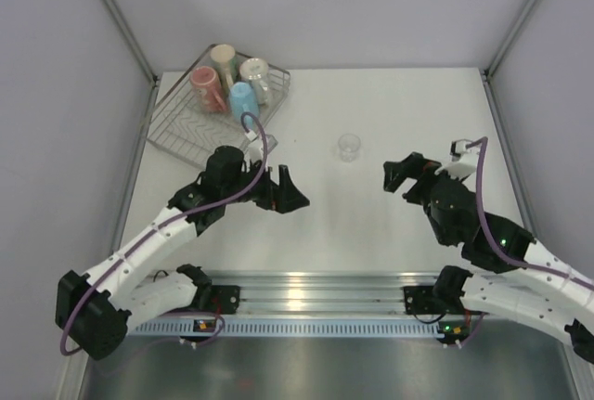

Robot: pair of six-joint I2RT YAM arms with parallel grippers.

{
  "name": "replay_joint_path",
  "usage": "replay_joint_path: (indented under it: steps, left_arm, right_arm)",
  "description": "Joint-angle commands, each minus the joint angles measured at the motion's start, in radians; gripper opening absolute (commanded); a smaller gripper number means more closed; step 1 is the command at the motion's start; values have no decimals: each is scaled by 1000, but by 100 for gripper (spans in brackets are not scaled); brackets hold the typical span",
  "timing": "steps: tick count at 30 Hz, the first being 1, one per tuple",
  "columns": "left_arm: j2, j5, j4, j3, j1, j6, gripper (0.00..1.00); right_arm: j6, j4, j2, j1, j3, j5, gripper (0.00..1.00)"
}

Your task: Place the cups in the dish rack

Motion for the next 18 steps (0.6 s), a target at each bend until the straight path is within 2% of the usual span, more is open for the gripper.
replay_joint_path:
  steps: [1,3,4,5,6,7,8,9,11,13,15,17,18]
  left_arm:
    - [-30,89,163,-61,-17,-37,97]
    - [-50,82,163,-81,-17,-12,96]
    - [-56,69,165,-96,-17,-9,96]
    - [-65,63,166,-104,-18,-4,96]
    - [-81,63,168,-111,-17,-6,96]
    - [-88,63,168,-119,-17,-9,96]
    - [-99,63,171,-124,-17,-20,96]
    - [-110,63,169,-131,-17,-23,96]
    - [-148,59,171,-151,-17,-27,96]
    - [-197,56,171,-174,-17,-29,95]
    - [-229,36,176,-193,-17,-49,96]
    - [-269,20,195,-219,-17,-64,96]
    - [-276,19,195,-225,-18,-66,96]
  right_arm:
    - [-155,-73,55,-48,166,216,99]
    - [-247,-80,124,-129,209,169,98]
    - [-278,-78,153,-172,241,49,98]
    - [-302,-78,215,-286,254,-39,97]
    - [-341,-90,248,-353,267,-136,95]
    - [-347,-104,280,-426,292,-311,92]
    - [-355,-113,333,-552,300,-374,88]
    - [-378,-115,348,-598,298,-461,79]
    - [-399,-67,366,-680,252,-491,72]
    - [-419,-32,384,-712,203,-532,61]
    - [-441,-11,444,-761,191,-563,50]
    - [-456,-14,516,-798,183,-574,45]
    - [-474,-14,536,-806,179,-575,38]
